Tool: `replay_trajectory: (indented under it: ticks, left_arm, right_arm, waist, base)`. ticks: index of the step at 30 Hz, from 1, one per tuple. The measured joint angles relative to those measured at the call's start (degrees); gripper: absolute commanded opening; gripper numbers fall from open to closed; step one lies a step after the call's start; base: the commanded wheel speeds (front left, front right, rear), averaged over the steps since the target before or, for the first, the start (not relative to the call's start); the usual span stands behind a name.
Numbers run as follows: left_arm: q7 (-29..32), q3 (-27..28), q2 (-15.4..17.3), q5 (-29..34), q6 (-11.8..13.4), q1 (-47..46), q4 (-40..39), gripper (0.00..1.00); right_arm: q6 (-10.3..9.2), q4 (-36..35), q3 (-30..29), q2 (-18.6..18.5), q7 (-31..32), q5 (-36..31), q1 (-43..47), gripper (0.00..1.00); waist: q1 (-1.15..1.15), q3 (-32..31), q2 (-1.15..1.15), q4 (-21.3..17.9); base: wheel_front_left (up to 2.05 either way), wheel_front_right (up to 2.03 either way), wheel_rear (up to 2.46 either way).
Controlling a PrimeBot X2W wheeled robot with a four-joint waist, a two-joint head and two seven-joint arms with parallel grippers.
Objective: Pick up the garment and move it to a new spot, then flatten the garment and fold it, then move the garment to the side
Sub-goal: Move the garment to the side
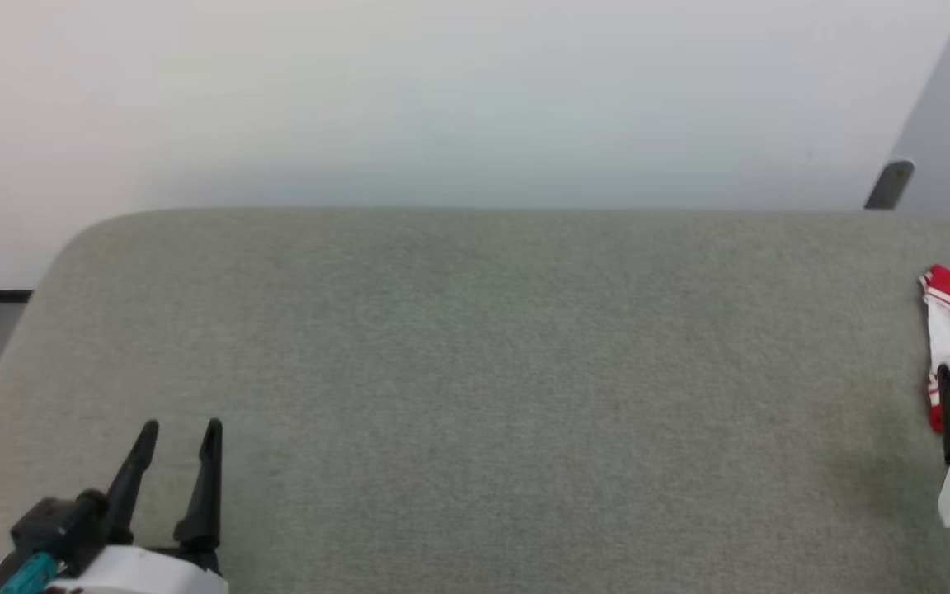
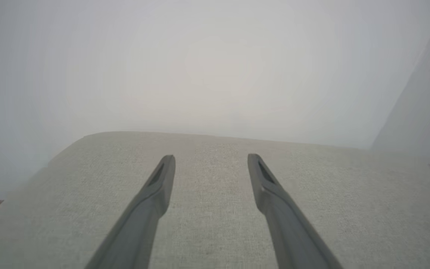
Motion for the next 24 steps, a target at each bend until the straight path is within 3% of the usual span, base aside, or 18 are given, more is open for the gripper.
replay_trajectory:
  ticks: [17, 24]
  left_arm:
    - [0.00, 6.97, -2.53, 4.10, -0.09, 6.28, -2.37, 1.00]
    - [0.01, 5.17, -2.40, 3.97, -0.12, 8.16, -2.32, 1.00]
  right_arm:
    - [-0.01, -25.27, -6.31, 9.16, -0.01, -0.56, 21.17, 1.00]
    - [-0.01, -31.79, -7.10, 13.13, -0.01, -2.31, 27.02, 1.00]
  waist:
    - [0.00, -4.33, 0.00, 4.08]
    - [0.00, -4.99, 0.00, 4.79]
  base:
    - [0.00, 0.00, 0.00]
    - [0.00, 0.00, 0.00]
